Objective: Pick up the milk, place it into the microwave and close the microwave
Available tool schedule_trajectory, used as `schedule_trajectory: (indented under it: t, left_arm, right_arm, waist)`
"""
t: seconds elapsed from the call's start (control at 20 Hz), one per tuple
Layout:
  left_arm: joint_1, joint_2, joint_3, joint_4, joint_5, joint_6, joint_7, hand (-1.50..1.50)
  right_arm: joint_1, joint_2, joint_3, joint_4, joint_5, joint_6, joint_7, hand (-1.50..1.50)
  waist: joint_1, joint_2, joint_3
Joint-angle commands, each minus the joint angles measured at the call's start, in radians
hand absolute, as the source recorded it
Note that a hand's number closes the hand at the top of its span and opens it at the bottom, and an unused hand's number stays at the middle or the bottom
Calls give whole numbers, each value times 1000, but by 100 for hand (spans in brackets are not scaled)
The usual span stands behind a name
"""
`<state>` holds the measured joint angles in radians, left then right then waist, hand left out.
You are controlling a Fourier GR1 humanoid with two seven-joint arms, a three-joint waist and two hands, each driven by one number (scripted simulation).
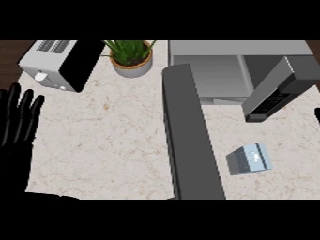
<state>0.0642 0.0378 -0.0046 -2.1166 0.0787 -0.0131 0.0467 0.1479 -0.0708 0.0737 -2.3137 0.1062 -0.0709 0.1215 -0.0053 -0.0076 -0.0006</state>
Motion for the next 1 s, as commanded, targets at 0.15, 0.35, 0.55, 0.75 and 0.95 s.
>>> schedule_trajectory:
  t: [0.15, 0.35, 0.55, 0.75, 0.95]
  left_arm:
    - [225, 9, 14, -229, 140, -66, 72, -150]
    - [298, 4, 27, -289, 193, -88, 82, -150]
    - [410, 9, 70, -333, 242, -153, 46, -150]
    - [493, 0, 118, -394, 303, -194, 38, -150]
    - [552, -21, 134, -345, 313, -280, -61, -150]
  right_arm:
    - [62, 17, 20, -87, 27, -11, 75, -150]
    - [213, 69, 171, -142, 158, -65, 40, -150]
    - [204, 68, 150, -56, 181, -73, 1, -150]
    - [195, 70, 88, 73, 145, -94, -87, -150]
    - [230, 70, 30, 102, 114, -99, -95, -150]
  waist:
    - [11, 5, 1]
    - [7, 4, 1]
    - [12, 4, 0]
    - [14, 4, 1]
    - [14, 4, 1]
